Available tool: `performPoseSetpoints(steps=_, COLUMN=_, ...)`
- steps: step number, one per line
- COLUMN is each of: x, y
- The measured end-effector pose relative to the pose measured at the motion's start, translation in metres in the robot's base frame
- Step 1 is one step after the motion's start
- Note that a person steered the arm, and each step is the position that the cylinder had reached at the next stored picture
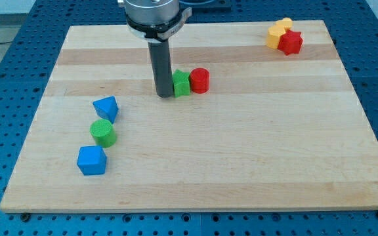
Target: Move the blue triangle parallel to the bottom of the red circle
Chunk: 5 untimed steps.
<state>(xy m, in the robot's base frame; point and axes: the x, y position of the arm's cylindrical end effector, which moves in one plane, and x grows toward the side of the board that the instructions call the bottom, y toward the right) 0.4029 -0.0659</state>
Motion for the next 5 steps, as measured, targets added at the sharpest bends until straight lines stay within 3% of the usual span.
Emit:
performPoseSetpoints(steps=2, x=0.0, y=-0.124)
performPoseSetpoints(steps=3, x=0.013, y=-0.159)
performPoseSetpoints(steps=5, x=0.045, y=-0.107)
